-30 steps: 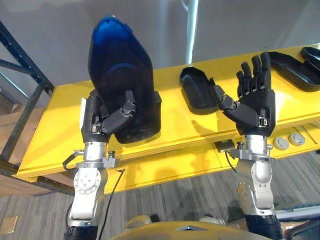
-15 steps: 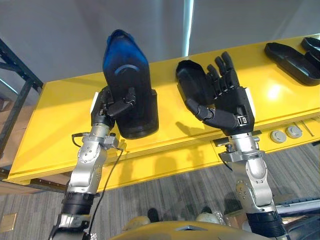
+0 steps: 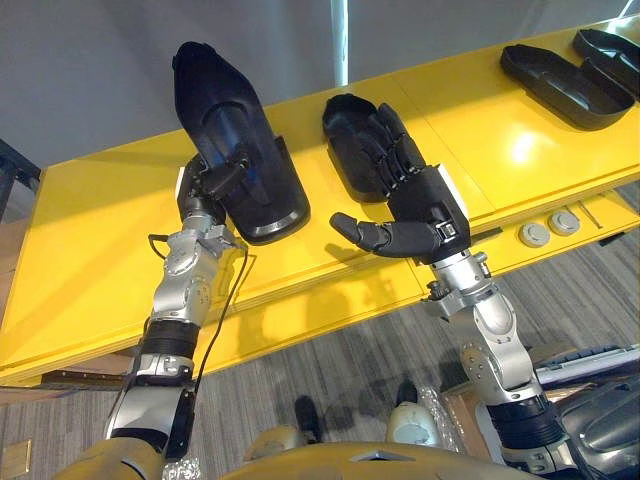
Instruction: Walk over and take three plastic housings, then place them on the shelf
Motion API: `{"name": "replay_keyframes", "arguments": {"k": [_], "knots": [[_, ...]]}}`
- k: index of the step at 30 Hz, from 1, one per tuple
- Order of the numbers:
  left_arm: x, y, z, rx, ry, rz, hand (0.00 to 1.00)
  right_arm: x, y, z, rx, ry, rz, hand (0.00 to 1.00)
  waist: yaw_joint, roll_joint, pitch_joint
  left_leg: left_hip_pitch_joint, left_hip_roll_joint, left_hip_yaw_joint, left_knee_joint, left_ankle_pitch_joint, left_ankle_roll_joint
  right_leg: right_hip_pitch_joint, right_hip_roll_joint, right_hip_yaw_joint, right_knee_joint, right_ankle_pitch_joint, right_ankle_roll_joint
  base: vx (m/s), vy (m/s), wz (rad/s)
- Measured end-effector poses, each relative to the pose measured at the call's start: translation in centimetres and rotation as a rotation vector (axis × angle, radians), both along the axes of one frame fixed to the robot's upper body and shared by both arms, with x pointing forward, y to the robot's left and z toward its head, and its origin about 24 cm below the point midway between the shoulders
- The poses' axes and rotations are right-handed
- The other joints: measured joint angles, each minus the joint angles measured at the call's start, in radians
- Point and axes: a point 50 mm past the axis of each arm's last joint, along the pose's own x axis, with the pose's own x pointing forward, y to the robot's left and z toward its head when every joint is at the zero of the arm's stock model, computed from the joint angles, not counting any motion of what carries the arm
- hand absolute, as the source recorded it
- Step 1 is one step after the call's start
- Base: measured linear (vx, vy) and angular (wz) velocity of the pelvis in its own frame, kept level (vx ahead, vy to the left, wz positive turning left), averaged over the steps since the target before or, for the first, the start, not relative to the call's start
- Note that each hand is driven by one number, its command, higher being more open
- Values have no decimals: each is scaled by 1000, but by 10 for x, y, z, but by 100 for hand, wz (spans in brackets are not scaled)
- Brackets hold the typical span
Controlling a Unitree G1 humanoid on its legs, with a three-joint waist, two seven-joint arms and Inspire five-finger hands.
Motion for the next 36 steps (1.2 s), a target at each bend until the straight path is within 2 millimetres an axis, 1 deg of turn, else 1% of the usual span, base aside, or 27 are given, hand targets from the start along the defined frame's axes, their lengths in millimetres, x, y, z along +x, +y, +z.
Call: {"name": "replay_keyframes", "arguments": {"k": [3,5,6,7,9,10,11,14,18,21,22,26,29,31,36], "knots": [[12,9,2,21,60,42,0,5,3,6,-8,-13,10,100,-8,9,34,-1,-2,7,2,6,0,-18,-6,15,30,-6,-2,-54,-6,-6],[16,16,3,48,103,64,0,6,3,10,-17,-20,17,100,-17,11,49,-7,-4,11,1,8,-4,-37,-10,24,49,-11,-5,-85,-4,-8],[18,20,4,86,132,75,0,7,3,12,-35,-24,22,100,-17,13,61,-10,-4,20,2,7,-5,-50,-10,35,57,-11,-4,-84,-1,-13],[20,21,4,86,143,76,0,7,3,13,-43,-25,22,100,-17,15,63,-17,-5,21,2,6,-6,-58,-11,38,62,-11,-4,-63,0,-9],[25,24,17,108,135,75,0,7,3,14,-49,-19,23,100,-21,17,69,-35,-5,22,3,16,-3,-83,-12,40,75,-11,-4,-20,-7,0],[26,24,19,117,136,75,0,7,3,14,-48,-19,22,100,-22,19,76,-34,-5,21,3,20,1,-83,-12,40,79,-12,-5,-30,-31,0],[28,25,24,141,138,76,0,8,3,16,-45,-25,23,100,-26,25,90,-35,-5,22,3,25,1,-86,-13,41,83,-12,-6,0,0,0],[31,26,30,162,135,74,0,8,7,19,-40,-38,34,100,-30,31,104,-39,-6,22,3,28,0,-93,-14,43,89,-13,-7,0,0,0],[35,28,40,287,147,81,0,5,16,25,-40,-58,74,100,-35,35,123,-35,-5,19,3,31,0,-98,-17,43,116,-28,-8,1,-6,1],[34,36,43,370,178,104,0,1,22,28,-36,-67,97,100,-45,37,124,-35,-4,19,3,32,0,-100,-17,43,119,-31,-9,0,0,0],[34,39,44,399,196,115,100,0,24,28,-32,-68,101,100,-48,37,124,-34,-4,20,3,32,0,-100,-17,43,120,-31,-9,0,0,0],[33,50,43,502,255,155,100,0,24,26,-25,-53,96,100,-48,38,125,-32,-4,22,3,32,0,-100,-17,45,121,-32,-10,0,0,0],[30,61,40,564,316,193,100,-2,22,20,-24,-29,89,100,-47,46,129,-25,-4,26,2,32,0,-96,-16,50,121,-32,-10,8,-16,-4],[29,65,38,568,340,204,100,-3,22,16,-25,-6,87,100,-47,52,132,-19,-4,30,1,31,0,-93,-15,53,121,-32,-10,2,-17,-6],[29,69,34,551,374,220,100,-8,21,9,-12,27,77,100,-52,53,132,-8,2,31,1,31,0,-79,-8,53,114,-31,-9,-1,-8,-2]]}}
